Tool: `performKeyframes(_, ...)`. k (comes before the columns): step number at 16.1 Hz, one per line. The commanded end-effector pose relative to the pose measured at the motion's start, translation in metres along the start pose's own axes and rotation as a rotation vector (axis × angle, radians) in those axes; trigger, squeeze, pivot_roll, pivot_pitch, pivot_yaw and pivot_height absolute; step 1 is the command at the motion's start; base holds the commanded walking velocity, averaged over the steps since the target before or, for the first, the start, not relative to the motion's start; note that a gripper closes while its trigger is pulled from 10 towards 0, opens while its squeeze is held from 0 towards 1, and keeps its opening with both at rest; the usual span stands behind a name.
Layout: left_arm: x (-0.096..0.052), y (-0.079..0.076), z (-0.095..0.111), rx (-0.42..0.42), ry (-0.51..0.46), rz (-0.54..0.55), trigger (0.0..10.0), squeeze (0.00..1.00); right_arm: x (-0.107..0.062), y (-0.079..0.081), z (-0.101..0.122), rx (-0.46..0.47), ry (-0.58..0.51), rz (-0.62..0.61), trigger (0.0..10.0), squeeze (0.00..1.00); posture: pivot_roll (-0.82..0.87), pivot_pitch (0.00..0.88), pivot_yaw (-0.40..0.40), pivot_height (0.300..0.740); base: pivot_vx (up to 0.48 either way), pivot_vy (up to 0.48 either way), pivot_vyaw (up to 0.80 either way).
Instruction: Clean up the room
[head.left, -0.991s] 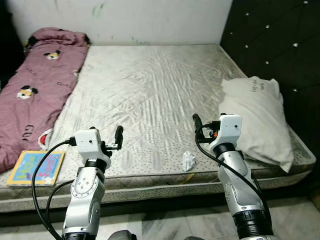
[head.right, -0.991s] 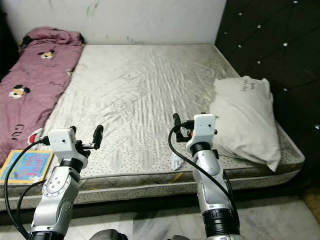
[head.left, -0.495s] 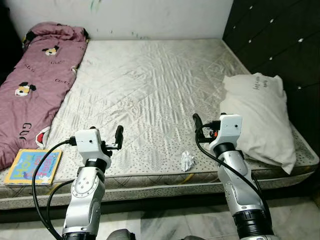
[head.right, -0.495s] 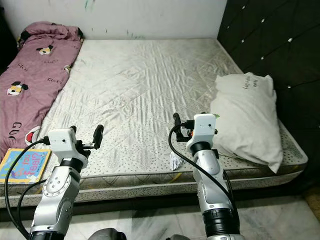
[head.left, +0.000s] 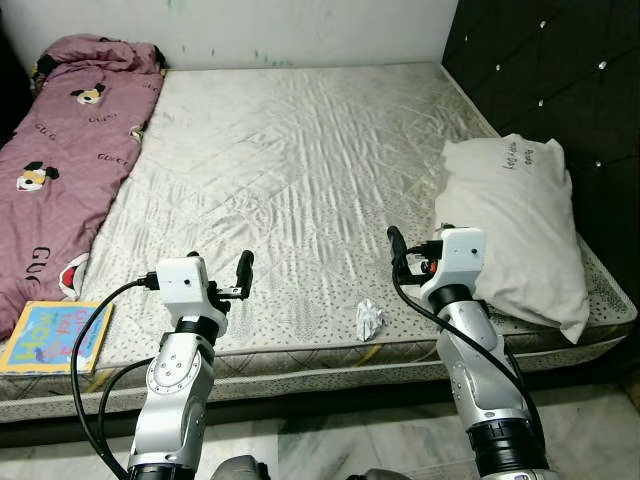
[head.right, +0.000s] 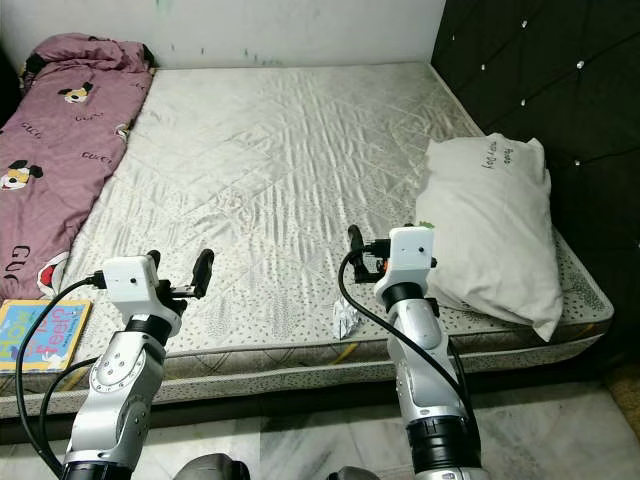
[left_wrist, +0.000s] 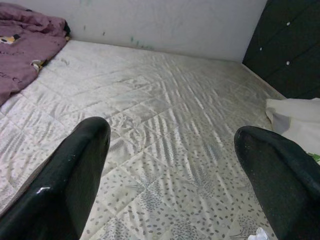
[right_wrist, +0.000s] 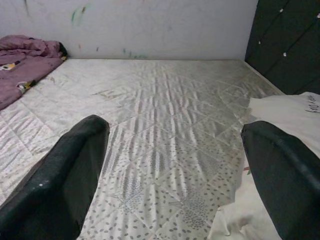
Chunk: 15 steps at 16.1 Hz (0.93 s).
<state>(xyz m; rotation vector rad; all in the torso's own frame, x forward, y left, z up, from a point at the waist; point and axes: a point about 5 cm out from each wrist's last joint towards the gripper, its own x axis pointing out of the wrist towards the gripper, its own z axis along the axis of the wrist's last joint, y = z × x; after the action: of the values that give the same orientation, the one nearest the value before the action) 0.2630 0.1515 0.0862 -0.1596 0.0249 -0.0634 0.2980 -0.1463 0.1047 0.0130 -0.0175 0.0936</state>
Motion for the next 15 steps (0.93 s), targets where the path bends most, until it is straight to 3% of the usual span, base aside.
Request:
performKeyframes(1,0.000,0.001,0.002,0.002,-0.008,0.000,10.0,0.00,0.001,0.000,0.003,0.000,-0.006,0.002,10.0,0.00,0.04,0.000,-0.014,0.740,0.000,0.000,-0.70)
performKeyframes(5,-0.001,0.000,0.002,0.001,-0.012,-0.012,10.0,0.00,0.002,0.000,0.003,0.000,-0.009,0.004,10.0,0.00,0.05,0.000,-0.018,0.740,0.206,0.000,-0.70)
performKeyframes(11,-0.001,0.000,0.000,0.004,0.003,-0.004,10.0,0.00,0.000,0.000,0.000,-0.001,0.002,0.003,10.0,0.00,0.05,0.000,-0.023,0.740,0.092,0.000,0.00)
performKeyframes(15,-0.003,0.012,-0.003,0.001,0.017,0.077,10.0,0.00,-0.002,0.000,-0.010,0.004,0.029,0.000,10.0,0.00,0.06,0.000,0.002,0.740,0.000,0.000,0.00)
